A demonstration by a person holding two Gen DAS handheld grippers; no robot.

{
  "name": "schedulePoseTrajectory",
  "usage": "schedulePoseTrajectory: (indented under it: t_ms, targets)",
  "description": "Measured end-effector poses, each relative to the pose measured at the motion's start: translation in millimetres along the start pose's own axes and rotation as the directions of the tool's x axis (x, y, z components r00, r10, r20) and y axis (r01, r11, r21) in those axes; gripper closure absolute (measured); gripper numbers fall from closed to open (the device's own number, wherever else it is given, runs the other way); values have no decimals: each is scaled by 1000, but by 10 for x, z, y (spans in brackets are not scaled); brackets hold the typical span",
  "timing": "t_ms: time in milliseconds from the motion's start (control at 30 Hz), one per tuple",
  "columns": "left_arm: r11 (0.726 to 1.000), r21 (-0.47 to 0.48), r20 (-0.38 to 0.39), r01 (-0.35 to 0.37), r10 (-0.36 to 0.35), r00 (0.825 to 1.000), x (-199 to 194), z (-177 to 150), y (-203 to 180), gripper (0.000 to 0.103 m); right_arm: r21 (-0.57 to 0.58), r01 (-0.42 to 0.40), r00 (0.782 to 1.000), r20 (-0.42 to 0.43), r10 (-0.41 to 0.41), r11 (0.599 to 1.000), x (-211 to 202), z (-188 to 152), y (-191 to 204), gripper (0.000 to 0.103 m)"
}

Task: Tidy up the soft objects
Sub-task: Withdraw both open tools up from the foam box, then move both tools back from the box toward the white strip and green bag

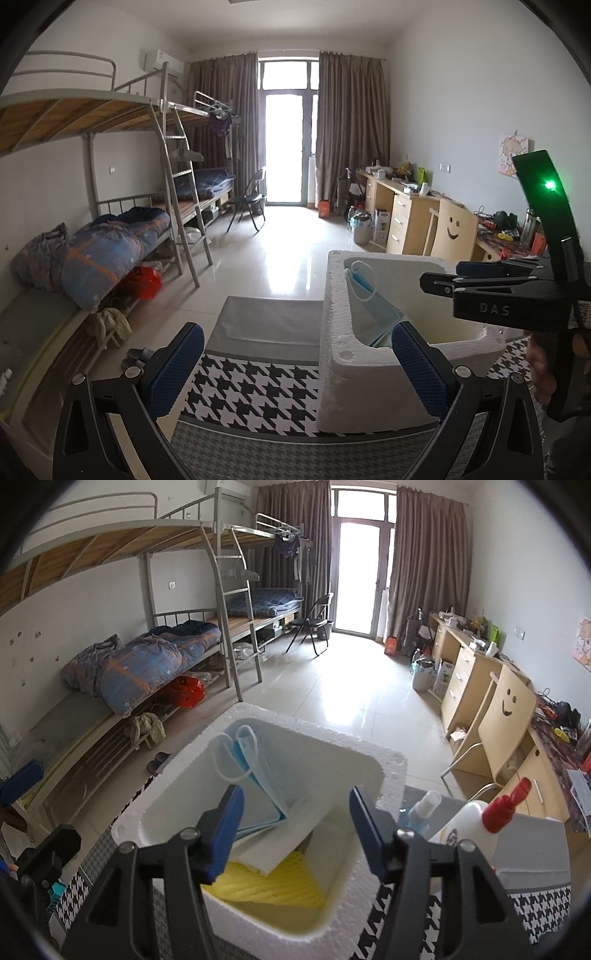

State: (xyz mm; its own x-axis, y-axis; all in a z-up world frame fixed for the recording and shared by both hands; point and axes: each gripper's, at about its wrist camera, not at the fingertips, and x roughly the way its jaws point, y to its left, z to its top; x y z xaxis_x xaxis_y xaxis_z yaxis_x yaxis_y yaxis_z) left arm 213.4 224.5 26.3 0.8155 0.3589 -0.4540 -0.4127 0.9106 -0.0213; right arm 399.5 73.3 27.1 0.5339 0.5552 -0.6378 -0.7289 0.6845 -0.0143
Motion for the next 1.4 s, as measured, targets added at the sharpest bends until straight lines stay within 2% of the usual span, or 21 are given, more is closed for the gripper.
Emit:
schedulePoseTrajectory:
  t_ms: [200, 300, 467, 533, 633, 1067, 1400]
  targets:
    - [1000, 6, 8, 8, -8, 1000, -69, -11, -81, 1, 13, -4, 1000, 21, 4, 1000, -141, -41, -30, 38]
    - [1000, 13, 15, 9, -9, 1000, -120, -6, -117, 1, 17, -4, 999, 32, 4, 1000, -221, -67, -41, 32]
    - [1000, 21, 30, 13, -14, 999, -236, -6, -165, 1, 33, -13, 998, 56, 12, 999, -376, -115, -64, 29]
    - [1000, 26, 31, 14, -15, 999, -276, -15, -188, 1, 35, -13, 998, 67, 11, 999, -438, -144, -69, 18]
    - [1000, 27, 34, 14, -15, 999, -336, -29, -223, 1, 26, 1, 995, 98, -3, 1000, -552, -222, -48, 13]
    - [998, 63, 63, 22, -26, 998, -622, -26, -404, 1, 47, -8, 989, 145, 1, 999, -883, -387, -99, 13]
    - [996, 65, 72, 54, -59, 996, -757, -83, -476, 1, 63, -8, 983, 182, -4, 998, -1120, -541, -159, 13]
